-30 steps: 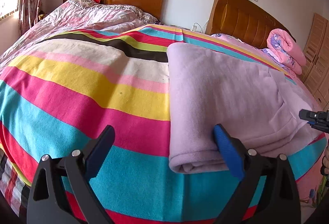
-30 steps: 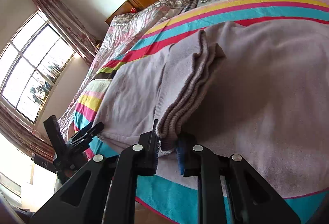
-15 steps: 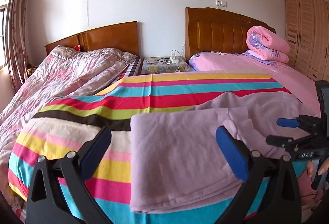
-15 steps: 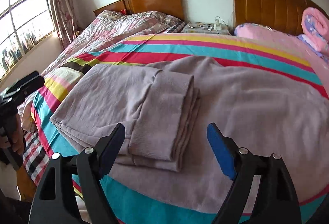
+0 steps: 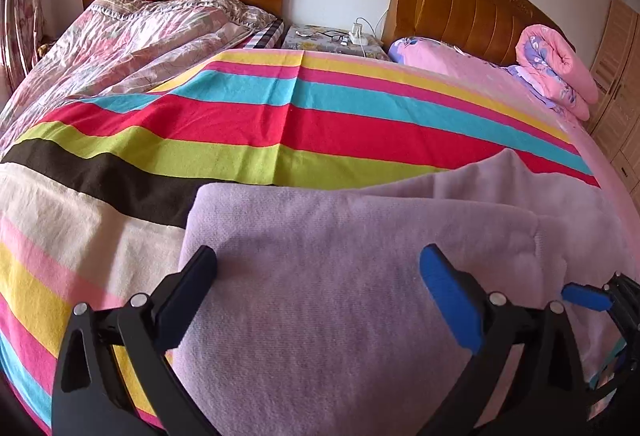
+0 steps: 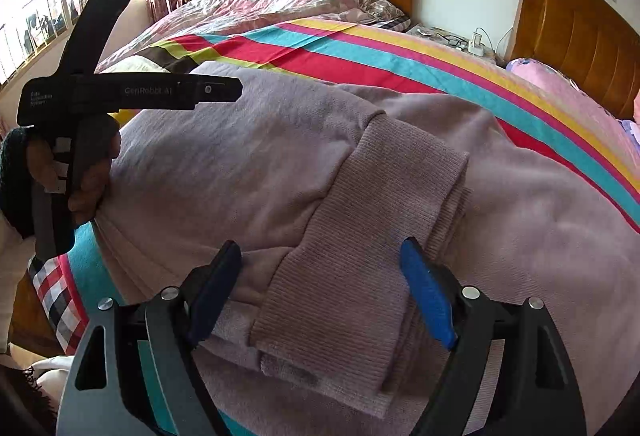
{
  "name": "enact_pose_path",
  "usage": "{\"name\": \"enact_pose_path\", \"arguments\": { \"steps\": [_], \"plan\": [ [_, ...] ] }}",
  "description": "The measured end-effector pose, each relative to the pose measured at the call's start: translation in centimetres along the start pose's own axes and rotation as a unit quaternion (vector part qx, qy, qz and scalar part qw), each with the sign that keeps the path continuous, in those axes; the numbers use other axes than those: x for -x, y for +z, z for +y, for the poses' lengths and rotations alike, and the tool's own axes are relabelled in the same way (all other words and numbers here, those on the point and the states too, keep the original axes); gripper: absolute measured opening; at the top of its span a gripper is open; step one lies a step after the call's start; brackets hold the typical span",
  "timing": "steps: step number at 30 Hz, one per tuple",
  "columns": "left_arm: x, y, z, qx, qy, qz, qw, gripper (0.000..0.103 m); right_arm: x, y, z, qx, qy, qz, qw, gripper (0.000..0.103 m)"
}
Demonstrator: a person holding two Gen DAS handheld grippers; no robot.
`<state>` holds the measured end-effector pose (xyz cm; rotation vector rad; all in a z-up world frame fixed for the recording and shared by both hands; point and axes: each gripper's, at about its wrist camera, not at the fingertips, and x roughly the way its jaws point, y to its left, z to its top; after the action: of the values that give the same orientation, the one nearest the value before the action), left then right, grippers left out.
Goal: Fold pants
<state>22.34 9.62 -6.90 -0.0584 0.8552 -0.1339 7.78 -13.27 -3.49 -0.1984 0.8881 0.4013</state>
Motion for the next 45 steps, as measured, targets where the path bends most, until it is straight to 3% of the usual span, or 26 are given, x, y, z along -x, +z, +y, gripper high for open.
{"name": "enact_pose_path", "arguments": {
  "steps": [4, 8, 10, 12, 16, 19, 22, 24, 27, 29, 32, 37, 42, 45],
  "plan": [
    [0.0, 0.0, 0.1, 0.004, 0.004, -0.003, 1.0, 0.101, 0.7, 2.8, -0.7, 0.024, -0.008, -0.033, 0.999, 0.081],
    [0.1, 0.0, 0.0, 0.005, 0.006, -0.002, 1.0, 0.101, -2.3, 4.5, -1.4, 0.048, 0.03, -0.018, 0.998, 0.081],
    [0.1, -0.1, -0.1, 0.001, 0.009, -0.002, 1.0, 0.101, -4.3, 4.2, -2.1, 0.043, 0.005, 0.01, 0.999, 0.083],
    [0.0, 0.0, -0.2, 0.001, 0.01, -0.002, 0.9999, 0.101, -4.1, 3.8, -2.6, 0.028, 0.016, -0.002, 0.999, 0.084],
    [0.0, 0.0, -0.2, 0.001, 0.01, -0.002, 0.9999, 0.101, -1.8, 3.5, -2.0, 0.017, -0.016, -0.019, 1.0, 0.086],
    [0.0, 0.0, -0.2, 0.003, 0.01, -0.003, 0.9999, 0.101, -0.8, 2.8, -0.6, 0.038, 0.007, -0.024, 0.999, 0.088],
    [0.0, 0.0, -0.2, 0.003, 0.01, -0.003, 0.9999, 0.101, -3.0, 1.4, 0.4, 0.07, -0.023, 0.019, 0.997, 0.088],
    [0.0, 0.0, -0.2, 0.002, 0.01, -0.002, 0.9999, 0.101, -2.9, 1.0, -0.4, 0.043, -0.01, 0.009, 0.999, 0.09],
    [0.0, -0.1, -0.2, 0.002, 0.011, -0.001, 0.9999, 0.101, -1.4, 0.7, -0.6, 0.022, -0.04, 0.004, 0.999, 0.09],
    [0.0, -0.1, -0.3, 0.001, 0.013, -0.001, 0.9999, 0.101, 0.0, -0.3, -0.1, 0.02, -0.025, -0.018, 0.999, 0.09],
    [0.0, -0.1, -0.4, 0.0, 0.016, 0.0, 0.9999, 0.101, -0.2, -2.2, 0.9, 0.044, -0.033, 0.004, 0.998, 0.09],
    [-0.1, -0.1, -0.5, -0.004, 0.02, 0.002, 0.9998, 0.101, 0.4, -3.9, -1.7, -0.038, 0.025, -0.001, 0.999, 0.091],
    [-0.1, 0.0, -0.6, -0.007, 0.025, 0.004, 0.9997, 0.102, 3.8, -5.3, -1.7, -0.021, -0.022, -0.052, 0.998, 0.091],
    [-0.2, -0.1, -0.7, -0.009, 0.03, 0.005, 0.9995, 0.101, 3.3, -7.2, -3.6, -0.043, -0.034, -0.018, 0.998, 0.091]
  ]
}}
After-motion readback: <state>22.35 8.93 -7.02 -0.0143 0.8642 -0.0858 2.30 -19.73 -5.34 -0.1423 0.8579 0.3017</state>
